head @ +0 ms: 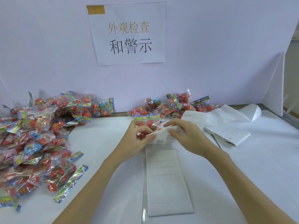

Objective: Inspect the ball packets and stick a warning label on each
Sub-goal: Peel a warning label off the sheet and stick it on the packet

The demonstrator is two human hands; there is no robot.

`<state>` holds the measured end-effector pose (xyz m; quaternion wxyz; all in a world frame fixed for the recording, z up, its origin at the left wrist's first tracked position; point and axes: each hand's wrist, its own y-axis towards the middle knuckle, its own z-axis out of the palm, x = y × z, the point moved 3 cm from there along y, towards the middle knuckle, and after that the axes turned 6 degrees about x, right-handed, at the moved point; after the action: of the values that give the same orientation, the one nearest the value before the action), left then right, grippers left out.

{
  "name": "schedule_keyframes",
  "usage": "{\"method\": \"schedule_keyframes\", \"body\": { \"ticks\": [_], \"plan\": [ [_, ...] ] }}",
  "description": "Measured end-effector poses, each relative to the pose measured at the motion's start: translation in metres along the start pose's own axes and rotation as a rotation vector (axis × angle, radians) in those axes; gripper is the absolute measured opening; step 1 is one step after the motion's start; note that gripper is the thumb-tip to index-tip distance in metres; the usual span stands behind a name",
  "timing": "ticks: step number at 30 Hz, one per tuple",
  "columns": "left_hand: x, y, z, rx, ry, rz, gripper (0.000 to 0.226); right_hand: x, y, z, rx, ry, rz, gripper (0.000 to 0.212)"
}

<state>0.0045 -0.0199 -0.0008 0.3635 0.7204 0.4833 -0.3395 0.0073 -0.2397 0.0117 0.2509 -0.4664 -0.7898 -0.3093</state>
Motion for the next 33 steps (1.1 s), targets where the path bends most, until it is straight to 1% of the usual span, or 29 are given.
{"method": "schedule_keyframes", "body": {
  "ticks": [4,5,8,10,12,14,17,19,22,25,28,33],
  "plan": [
    [0.003,0.002,-0.003,-0.07,0.037,-0.006,0.013,0.001,-0.001,-0.002,0.011,0.11,-0.001,0.034],
    [0.003,0.002,-0.004,-0.073,0.031,-0.013,0.017,0.001,-0.001,-0.002,0.02,0.103,0.001,0.034],
    [0.003,0.002,-0.004,-0.074,0.034,-0.006,0.026,-0.001,-0.001,0.001,0.024,0.067,0.011,0.018],
    [0.002,0.001,-0.003,-0.073,0.045,0.01,0.029,-0.003,0.0,0.003,0.025,0.077,0.011,0.011],
    [0.001,0.0,-0.001,-0.083,0.065,0.045,0.024,-0.003,0.0,0.005,0.025,0.088,0.022,0.006],
    [-0.001,-0.002,0.001,-0.082,0.078,0.092,0.009,-0.003,0.001,0.005,0.027,0.072,0.032,0.002],
    [-0.001,-0.003,0.006,-0.02,0.086,0.146,0.006,-0.002,0.001,0.008,0.039,0.037,0.027,0.004],
    [-0.001,-0.002,0.007,-0.026,0.111,0.147,0.001,0.0,0.001,0.01,0.036,0.009,0.017,0.006],
    [-0.002,-0.001,0.007,-0.061,0.09,0.179,0.009,0.003,0.0,0.013,0.02,-0.019,-0.031,0.008],
    [-0.001,-0.001,0.008,-0.084,0.128,0.193,0.008,0.008,-0.003,0.014,0.02,-0.048,-0.126,0.024],
    [0.005,0.001,0.008,-0.098,0.123,0.153,0.01,0.011,-0.004,0.013,-0.005,-0.051,-0.184,0.032],
    [0.009,0.003,0.009,-0.091,0.106,0.117,0.009,0.013,-0.005,0.011,-0.048,-0.069,-0.235,0.031]
  ]
}}
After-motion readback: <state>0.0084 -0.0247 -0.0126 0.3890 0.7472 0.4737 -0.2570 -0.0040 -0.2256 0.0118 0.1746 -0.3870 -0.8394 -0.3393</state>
